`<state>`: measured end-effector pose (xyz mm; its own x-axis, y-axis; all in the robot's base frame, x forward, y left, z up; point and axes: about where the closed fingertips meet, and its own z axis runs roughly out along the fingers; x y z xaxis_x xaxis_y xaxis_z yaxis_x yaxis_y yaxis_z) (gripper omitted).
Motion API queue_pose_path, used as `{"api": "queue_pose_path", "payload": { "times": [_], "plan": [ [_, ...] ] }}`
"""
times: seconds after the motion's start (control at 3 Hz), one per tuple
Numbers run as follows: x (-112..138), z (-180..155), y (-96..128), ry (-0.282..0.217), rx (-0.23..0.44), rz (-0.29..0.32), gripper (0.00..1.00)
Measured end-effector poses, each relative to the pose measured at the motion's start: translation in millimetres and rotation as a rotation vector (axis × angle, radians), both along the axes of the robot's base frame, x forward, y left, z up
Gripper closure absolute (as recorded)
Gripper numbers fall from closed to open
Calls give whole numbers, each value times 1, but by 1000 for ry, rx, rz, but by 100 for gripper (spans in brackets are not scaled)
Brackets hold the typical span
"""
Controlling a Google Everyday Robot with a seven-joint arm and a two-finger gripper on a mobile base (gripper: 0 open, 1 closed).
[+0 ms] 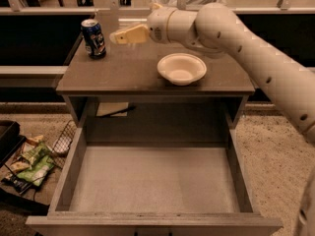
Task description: Place pepsi can into top drawer
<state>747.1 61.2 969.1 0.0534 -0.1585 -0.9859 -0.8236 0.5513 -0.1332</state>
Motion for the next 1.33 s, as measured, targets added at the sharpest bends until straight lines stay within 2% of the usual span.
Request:
{"api": "queue_pose_path", "payload": {
  "times": [0.67, 1.0, 1.33],
  "plan": [
    [49, -22, 82, 29, -1, -6, 0],
    [80, -39, 112, 58, -25, -24, 0],
    [95, -59, 133, 88, -33, -37, 0]
  ]
}}
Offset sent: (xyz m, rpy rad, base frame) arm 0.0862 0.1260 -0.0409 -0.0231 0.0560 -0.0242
